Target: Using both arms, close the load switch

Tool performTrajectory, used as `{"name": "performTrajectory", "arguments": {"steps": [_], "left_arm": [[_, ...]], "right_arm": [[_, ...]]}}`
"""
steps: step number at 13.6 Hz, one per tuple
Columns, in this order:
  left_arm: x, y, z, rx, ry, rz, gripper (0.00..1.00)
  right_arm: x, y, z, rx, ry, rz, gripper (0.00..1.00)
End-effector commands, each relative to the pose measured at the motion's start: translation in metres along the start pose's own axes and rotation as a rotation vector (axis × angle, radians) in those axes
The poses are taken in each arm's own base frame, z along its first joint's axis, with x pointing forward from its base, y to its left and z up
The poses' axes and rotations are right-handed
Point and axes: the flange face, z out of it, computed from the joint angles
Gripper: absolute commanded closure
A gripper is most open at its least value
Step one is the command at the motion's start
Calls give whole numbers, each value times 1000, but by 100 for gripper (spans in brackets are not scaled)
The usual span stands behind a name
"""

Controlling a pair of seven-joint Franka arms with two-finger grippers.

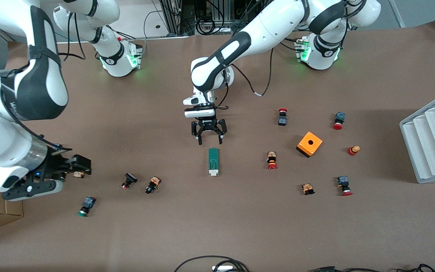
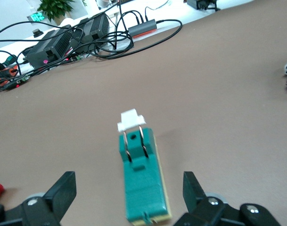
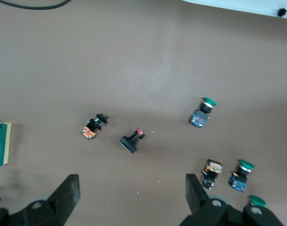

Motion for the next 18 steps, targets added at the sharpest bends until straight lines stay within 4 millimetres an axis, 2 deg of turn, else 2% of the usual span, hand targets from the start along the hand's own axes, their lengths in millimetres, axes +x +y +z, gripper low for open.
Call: {"name": "performTrajectory", "arguments": {"steps": [1, 4, 6, 10, 12, 13, 15, 16, 18], "left_arm": [[37, -18, -15, -29, -88, 50, 0], [75, -37, -28, -38, -199, 120, 0], [104, -53, -33, -62, -277, 170, 0], [162, -71, -36, -143, -433, 293, 0], [189, -93, -36, -157, -487, 317, 0], [200, -100, -43, -176, -515, 339, 0], [218, -118, -52, -190, -561, 382, 0], [228, -133, -46, -185, -589, 361, 0], [246, -158, -48, -192, -630, 341, 0]], "right_arm": [[-15, 14, -5, 47, -32, 24, 0], [-20, 45, -5, 49, -38, -27, 0], [-22, 57, -6, 47, -36, -28, 0], [-37, 53, -18, 43, -11, -31, 0], [-47, 57, -32, 37, 1, -31, 0], [-54, 63, -38, 41, 7, -22, 0], [-59, 69, -42, 56, 9, -15, 0], [-59, 72, -41, 55, 8, -14, 0], [-63, 68, -48, 17, 1, -31, 0]]}}
